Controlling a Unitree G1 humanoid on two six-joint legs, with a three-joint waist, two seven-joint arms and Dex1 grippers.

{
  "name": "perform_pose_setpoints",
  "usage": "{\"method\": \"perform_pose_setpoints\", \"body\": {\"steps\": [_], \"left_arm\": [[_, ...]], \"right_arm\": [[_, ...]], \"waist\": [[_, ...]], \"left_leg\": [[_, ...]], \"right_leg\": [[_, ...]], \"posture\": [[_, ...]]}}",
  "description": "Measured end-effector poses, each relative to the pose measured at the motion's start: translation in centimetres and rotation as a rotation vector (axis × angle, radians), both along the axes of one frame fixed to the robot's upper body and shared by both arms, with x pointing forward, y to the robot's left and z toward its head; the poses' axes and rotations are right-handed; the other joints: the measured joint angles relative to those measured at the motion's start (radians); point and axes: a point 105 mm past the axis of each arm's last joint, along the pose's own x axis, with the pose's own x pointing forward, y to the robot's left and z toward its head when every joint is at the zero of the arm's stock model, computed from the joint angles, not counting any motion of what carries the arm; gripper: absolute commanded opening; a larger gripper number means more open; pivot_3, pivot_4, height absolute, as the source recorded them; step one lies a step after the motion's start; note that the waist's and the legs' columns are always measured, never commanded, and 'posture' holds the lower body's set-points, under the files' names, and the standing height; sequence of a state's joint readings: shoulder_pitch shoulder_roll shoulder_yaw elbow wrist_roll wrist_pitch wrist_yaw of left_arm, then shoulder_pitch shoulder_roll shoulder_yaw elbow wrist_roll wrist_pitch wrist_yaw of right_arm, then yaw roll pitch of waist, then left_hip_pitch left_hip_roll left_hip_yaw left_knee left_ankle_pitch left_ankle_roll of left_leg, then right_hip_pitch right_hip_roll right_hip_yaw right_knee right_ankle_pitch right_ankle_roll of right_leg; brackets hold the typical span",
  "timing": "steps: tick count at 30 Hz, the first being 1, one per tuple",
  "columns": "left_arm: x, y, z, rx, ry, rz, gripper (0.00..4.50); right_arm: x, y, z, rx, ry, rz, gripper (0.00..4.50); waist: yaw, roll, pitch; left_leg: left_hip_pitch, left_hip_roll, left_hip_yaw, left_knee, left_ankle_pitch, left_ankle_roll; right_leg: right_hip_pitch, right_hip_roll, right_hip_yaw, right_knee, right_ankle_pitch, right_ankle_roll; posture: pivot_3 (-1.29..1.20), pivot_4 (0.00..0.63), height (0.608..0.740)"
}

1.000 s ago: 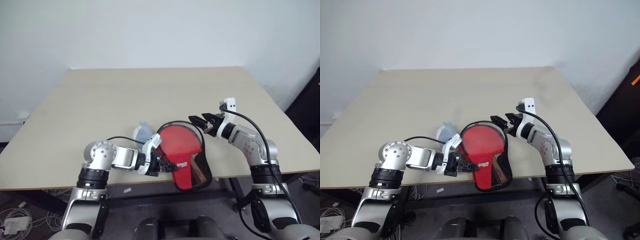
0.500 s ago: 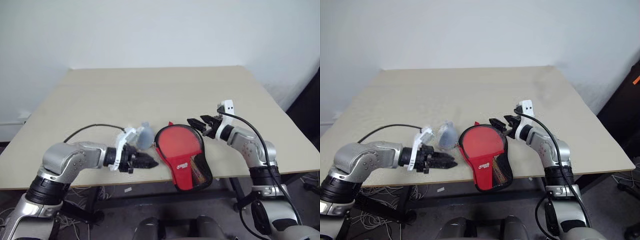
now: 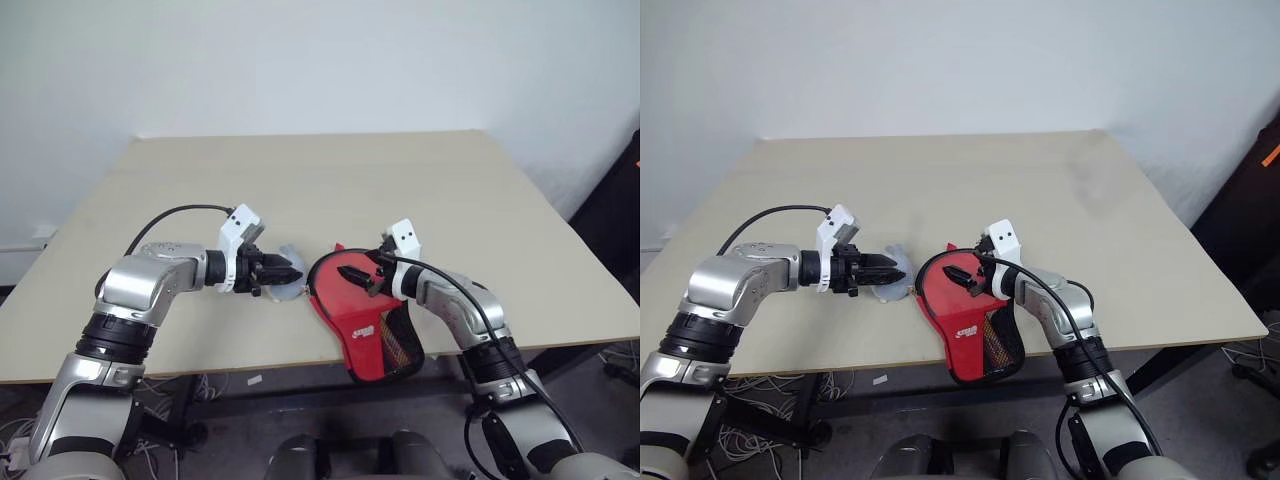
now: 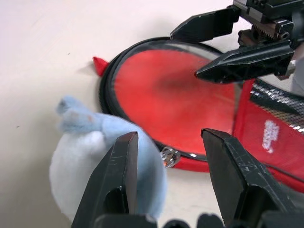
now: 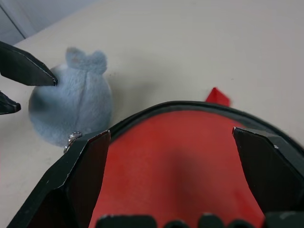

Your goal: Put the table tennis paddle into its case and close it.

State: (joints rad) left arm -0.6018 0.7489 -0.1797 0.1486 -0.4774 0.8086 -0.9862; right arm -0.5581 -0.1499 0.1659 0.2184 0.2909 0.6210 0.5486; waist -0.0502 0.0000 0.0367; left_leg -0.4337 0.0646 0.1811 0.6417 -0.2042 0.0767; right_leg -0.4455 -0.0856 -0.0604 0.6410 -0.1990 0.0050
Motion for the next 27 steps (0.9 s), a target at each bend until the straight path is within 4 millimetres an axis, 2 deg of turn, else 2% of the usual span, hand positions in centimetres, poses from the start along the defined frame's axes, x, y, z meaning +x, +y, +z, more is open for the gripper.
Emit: {"method": "perform_pose_setpoints", "body": {"steps": [6, 13, 17, 21, 24, 27], "left_arm": [[1.1, -0.8, -0.2, 0.002, 0.004, 0.007, 2.18], [2.4, -2.2, -1.6, -0.005, 0.041, 0.031, 2.18], [3.1, -1.8, -2.1, 0.008, 0.033, 0.08, 3.04], [3.4, -0.7, -1.3, 0.075, -0.015, 0.108, 4.47], [3.5, 0.2, -0.8, 0.129, -0.026, 0.137, 4.47], [3.5, 0.8, -1.4, 0.158, 0.007, 0.178, 4.47]], "right_arm": [[-0.2, -0.1, -2.4, -0.07, 0.068, -0.003, 4.5], [0.0, 0.4, -2.5, -0.093, 0.068, 0.003, 4.5], [0.1, 0.6, -2.6, -0.097, 0.069, -0.002, 4.5], [0.1, 0.6, -2.6, -0.099, 0.069, -0.004, 4.5], [0.2, 0.4, -2.6, -0.097, 0.072, -0.009, 4.5], [0.3, 0.3, -2.6, -0.094, 0.075, -0.016, 4.5]], "waist": [[-0.001, 0.0, 0.0], [-0.002, -0.001, -0.001], [-0.003, -0.002, -0.001], [-0.004, -0.003, -0.002], [-0.003, -0.003, -0.002], [-0.001, -0.003, -0.002]], "left_leg": [[0.0, 0.0, 0.0, 0.001, 0.0, 0.0], [0.001, 0.001, -0.001, 0.002, 0.0, 0.0], [0.001, 0.001, -0.002, 0.002, 0.0, 0.0], [0.001, 0.001, -0.003, 0.002, 0.0, 0.0], [0.001, 0.002, -0.003, 0.002, 0.0, 0.0], [0.001, 0.001, -0.003, 0.003, 0.0, 0.0]], "right_leg": [[0.0, 0.0, 0.0, 0.0, 0.0, 0.0], [0.001, 0.001, -0.001, 0.001, 0.0, 0.0], [0.002, 0.002, 0.0, 0.001, 0.0, 0.0], [0.002, 0.002, 0.0, 0.001, 0.0, 0.0], [0.002, 0.002, 0.0, 0.001, 0.0, 0.0], [0.002, 0.001, 0.0, 0.001, 0.0, 0.001]], "posture": [[0.0, 0.0, 0.74], [0.0, 0.0, 0.74], [0.0, 0.0, 0.74], [0.0, 0.0, 0.74], [0.0, 0.0, 0.74], [0.0, 0.0, 0.74]]}}
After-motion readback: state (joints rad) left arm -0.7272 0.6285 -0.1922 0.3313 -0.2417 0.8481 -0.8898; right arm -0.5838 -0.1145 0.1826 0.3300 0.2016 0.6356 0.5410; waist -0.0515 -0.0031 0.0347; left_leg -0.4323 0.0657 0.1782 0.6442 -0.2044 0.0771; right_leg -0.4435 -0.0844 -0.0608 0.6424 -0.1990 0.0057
